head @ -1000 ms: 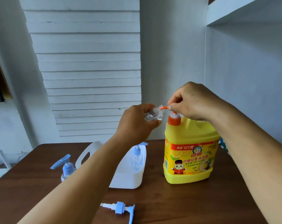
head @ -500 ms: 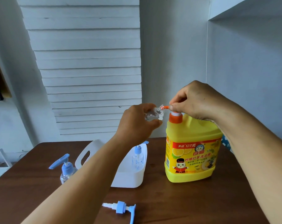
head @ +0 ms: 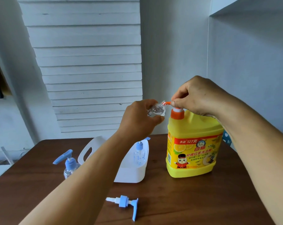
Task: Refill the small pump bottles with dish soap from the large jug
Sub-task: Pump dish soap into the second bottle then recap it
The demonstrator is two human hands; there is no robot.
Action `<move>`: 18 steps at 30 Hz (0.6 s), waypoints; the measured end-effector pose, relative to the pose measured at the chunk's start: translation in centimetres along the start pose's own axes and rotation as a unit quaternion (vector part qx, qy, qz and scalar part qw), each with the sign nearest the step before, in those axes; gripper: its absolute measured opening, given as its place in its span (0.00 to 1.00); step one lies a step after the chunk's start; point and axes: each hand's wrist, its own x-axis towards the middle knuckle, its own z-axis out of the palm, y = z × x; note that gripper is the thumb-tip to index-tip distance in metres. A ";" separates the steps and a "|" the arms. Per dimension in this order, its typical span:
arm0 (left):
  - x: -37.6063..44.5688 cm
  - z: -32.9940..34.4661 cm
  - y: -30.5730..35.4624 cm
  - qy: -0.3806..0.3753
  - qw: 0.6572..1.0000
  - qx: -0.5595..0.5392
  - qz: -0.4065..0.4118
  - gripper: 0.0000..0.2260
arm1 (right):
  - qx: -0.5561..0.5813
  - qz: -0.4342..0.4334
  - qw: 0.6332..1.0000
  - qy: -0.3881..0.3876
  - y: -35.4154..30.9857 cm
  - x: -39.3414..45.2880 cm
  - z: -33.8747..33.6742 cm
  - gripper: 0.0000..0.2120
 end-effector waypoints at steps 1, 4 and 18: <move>-0.1 0.0 -0.1 0.001 1.000 0.001 0.000 0.11 | -0.003 -0.001 1.000 -0.001 -0.1 0.0 0.1 0.06; 0.0 -0.2 0.0 0.006 1.000 -0.007 -0.005 0.10 | -0.013 -0.003 1.000 -0.004 -0.4 0.3 -0.5 0.06; 0.3 0.1 -0.2 0.006 1.000 0.004 -0.010 0.12 | 0.001 -0.003 1.000 -0.008 -0.1 0.2 -0.2 0.06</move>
